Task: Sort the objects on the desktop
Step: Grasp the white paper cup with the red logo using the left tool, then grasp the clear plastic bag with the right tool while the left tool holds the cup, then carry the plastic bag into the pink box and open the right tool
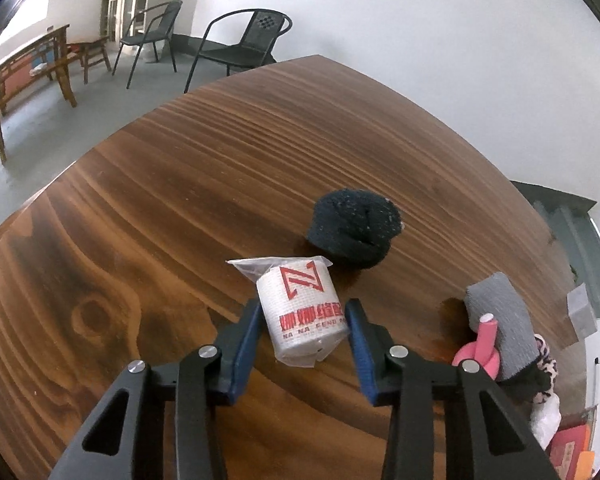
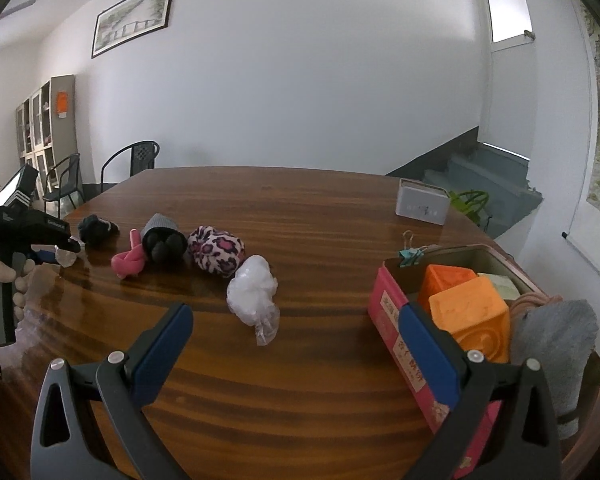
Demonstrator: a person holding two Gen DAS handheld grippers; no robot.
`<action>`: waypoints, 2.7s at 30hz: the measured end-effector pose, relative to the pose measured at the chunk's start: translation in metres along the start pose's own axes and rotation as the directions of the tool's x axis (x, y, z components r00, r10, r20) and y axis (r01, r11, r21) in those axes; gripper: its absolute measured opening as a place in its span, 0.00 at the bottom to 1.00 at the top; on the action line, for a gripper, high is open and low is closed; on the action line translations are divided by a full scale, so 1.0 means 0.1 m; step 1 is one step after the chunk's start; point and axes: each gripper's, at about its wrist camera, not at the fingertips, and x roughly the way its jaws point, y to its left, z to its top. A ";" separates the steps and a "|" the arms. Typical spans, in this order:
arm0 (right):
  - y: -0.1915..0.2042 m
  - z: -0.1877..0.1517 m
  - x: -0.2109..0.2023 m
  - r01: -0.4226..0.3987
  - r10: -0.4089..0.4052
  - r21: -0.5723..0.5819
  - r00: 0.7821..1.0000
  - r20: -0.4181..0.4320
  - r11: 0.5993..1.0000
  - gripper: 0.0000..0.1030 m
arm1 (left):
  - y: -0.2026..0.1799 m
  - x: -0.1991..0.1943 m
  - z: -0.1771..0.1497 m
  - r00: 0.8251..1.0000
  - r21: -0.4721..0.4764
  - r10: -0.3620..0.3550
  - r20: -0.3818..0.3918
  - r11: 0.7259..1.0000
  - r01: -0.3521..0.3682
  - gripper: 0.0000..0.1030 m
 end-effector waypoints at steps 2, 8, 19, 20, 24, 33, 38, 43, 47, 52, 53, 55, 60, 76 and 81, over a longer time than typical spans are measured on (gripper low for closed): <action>0.00 0.00 0.00 -0.028 0.028 0.003 1.000 -0.002 1.000 1.00 | -0.01 -0.11 0.00 1.000 0.009 -0.016 0.024 1.000 0.015 0.42; 0.03 0.00 0.05 -0.102 0.103 0.016 0.994 -0.027 0.995 1.00 | -0.16 -0.58 -0.09 0.991 0.059 -0.063 0.115 0.997 0.056 0.42; 0.05 0.14 0.58 -0.135 0.148 0.084 0.974 -0.173 0.987 1.00 | -0.57 -1.10 -0.55 0.974 0.220 -0.189 0.123 0.963 0.159 0.42; 0.08 0.16 0.65 -0.144 0.156 0.078 0.969 -0.190 0.987 1.00 | -0.59 -1.12 -0.58 0.973 0.226 -0.194 0.124 0.961 0.163 0.42; 0.15 0.17 0.94 -0.135 0.151 0.080 0.956 -0.251 0.988 0.99 | -0.59 -1.06 -0.51 0.972 0.240 -0.202 0.118 0.956 0.169 0.42; 0.19 0.22 1.34 -0.085 0.117 0.111 0.935 -0.334 0.990 0.67 | -0.53 -0.99 -0.53 0.972 0.251 -0.205 0.114 0.953 0.171 0.42; 0.19 0.20 1.36 -0.102 0.138 0.119 0.923 -0.358 0.988 0.41 | -0.58 -0.93 -0.58 0.975 0.276 -0.197 0.099 0.947 0.163 0.42; 0.16 0.30 1.06 -0.135 0.171 0.143 0.942 -0.288 0.981 0.40 | -0.61 -0.91 -0.61 0.976 0.291 -0.195 0.096 0.943 0.160 0.42; 0.00 0.45 0.68 -0.139 0.173 0.180 0.967 -0.189 0.974 0.40 | -0.64 -0.89 -0.64 0.977 0.302 -0.195 0.091 0.940 0.159 0.42; -0.45 0.48 0.28 -0.076 0.109 0.254 0.987 -0.118 0.964 0.40 | -0.70 -0.88 -0.69 0.977 0.323 -0.199 0.082 0.932 0.163 0.43; -0.54 0.47 0.25 -0.060 0.094 0.266 0.989 -0.116 0.962 0.40 | -0.71 -0.88 -0.71 0.977 0.328 -0.200 0.079 0.930 0.164 0.43; -0.78 0.47 0.19 -0.019 0.058 0.305 0.991 -0.117 0.952 0.40 | -0.74 -0.88 -0.73 0.976 0.338 -0.203 0.077 0.926 0.166 0.43; -1.16 0.48 0.19 0.033 0.020 0.369 0.990 -0.141 0.929 0.40 | -0.79 -0.89 -0.79 0.975 0.357 -0.210 0.072 0.918 0.172 0.42; -1.21 0.45 0.38 0.067 0.017 0.336 0.970 -0.241 0.939 0.64 | -0.83 -0.87 -0.86 0.974 0.379 -0.224 0.043 0.905 0.192 0.42; -1.25 0.49 0.22 0.102 -0.036 0.341 0.980 -0.194 0.935 0.71 | -0.86 -0.87 -0.88 0.973 0.388 -0.229 0.038 0.901 0.197 0.42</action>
